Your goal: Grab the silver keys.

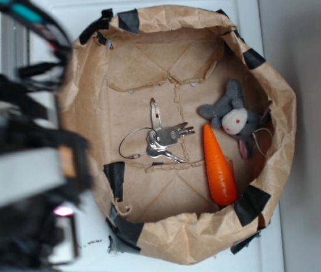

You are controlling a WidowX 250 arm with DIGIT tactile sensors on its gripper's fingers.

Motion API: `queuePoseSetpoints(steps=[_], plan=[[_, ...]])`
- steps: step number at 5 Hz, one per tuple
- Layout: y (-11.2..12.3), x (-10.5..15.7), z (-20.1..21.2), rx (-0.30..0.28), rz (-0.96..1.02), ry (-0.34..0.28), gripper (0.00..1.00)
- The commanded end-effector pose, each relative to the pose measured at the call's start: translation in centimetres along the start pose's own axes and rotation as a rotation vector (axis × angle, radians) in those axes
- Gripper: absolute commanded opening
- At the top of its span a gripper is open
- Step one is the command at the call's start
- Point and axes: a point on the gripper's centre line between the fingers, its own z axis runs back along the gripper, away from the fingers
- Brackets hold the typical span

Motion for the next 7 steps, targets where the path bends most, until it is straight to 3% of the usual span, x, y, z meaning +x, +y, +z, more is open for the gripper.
queuePoseSetpoints(steps=[1, 2, 4, 7], plan=[[1.9, 5.1, -3.3, -0.042, -0.002, -0.027, 1.00], [5.0, 6.1, -6.3, -0.020, 0.052, 0.018, 1.00], [8.3, 3.4, -10.2, -0.004, -0.039, 0.166, 1.00], [8.3, 3.4, -10.2, -0.004, -0.039, 0.166, 1.00]])
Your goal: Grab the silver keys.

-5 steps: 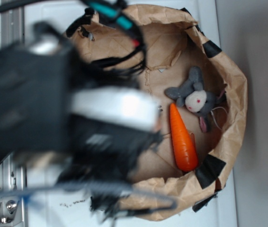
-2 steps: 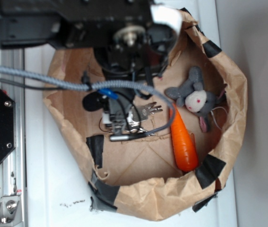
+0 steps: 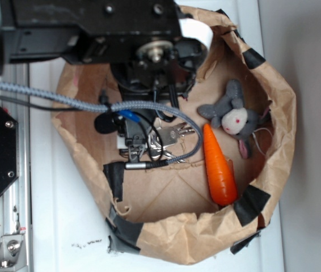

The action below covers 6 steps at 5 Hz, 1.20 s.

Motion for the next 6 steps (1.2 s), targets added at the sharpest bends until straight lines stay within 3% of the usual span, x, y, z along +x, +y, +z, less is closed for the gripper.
queuePoseSetpoints(steps=[1, 2, 3, 4, 5, 6], plan=[[0.7, 0.2, 0.7, 0.007, 0.023, -0.033, 1.00], [0.7, 0.2, 0.7, 0.007, 0.023, -0.033, 1.00], [-0.6, 1.3, -2.2, -0.054, 0.026, 0.024, 1.00], [-0.8, 1.7, -3.6, -0.098, 0.035, 0.025, 1.00], [-0.2, 1.7, -4.7, -0.103, -0.014, 0.046, 1.00], [0.5, 1.5, -5.3, -0.071, -0.043, 0.039, 1.00]])
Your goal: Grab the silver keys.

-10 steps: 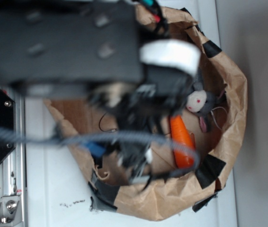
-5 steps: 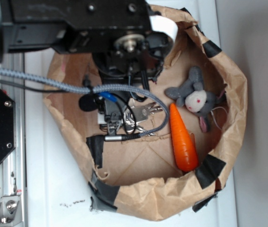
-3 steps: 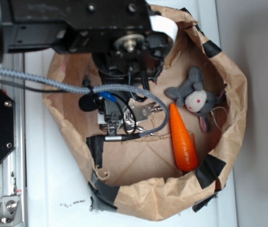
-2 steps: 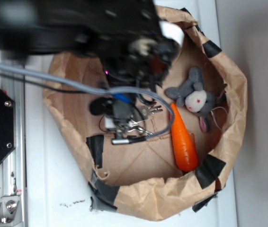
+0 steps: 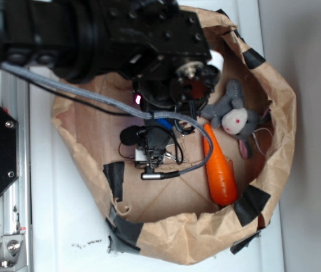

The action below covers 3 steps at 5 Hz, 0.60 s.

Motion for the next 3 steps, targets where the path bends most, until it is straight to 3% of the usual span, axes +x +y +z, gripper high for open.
queuePoseSetpoints(steps=[1, 3], plan=[[1.54, -0.05, -0.01, 0.030, -0.011, -0.033, 1.00], [1.13, 0.61, -0.01, 0.009, -0.001, -0.010, 1.00]])
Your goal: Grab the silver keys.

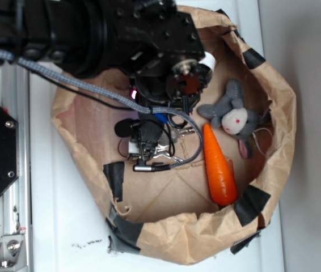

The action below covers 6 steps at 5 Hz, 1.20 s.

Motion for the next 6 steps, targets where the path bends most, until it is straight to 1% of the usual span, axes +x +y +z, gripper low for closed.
queuePoseSetpoints(steps=[1, 2, 3, 4, 5, 6], plan=[[-0.2, 1.1, 0.2, -0.038, 0.075, -0.027, 1.00], [-0.8, 1.1, -0.4, -0.066, 0.116, 0.007, 1.00], [-0.8, 0.6, -0.6, -0.066, 0.094, -0.011, 0.00], [-0.6, 0.4, -0.6, -0.058, 0.074, -0.026, 0.00], [-0.6, 0.3, 0.1, -0.065, 0.065, -0.025, 0.00], [-0.6, 0.5, 0.7, -0.052, 0.051, -0.038, 0.00]])
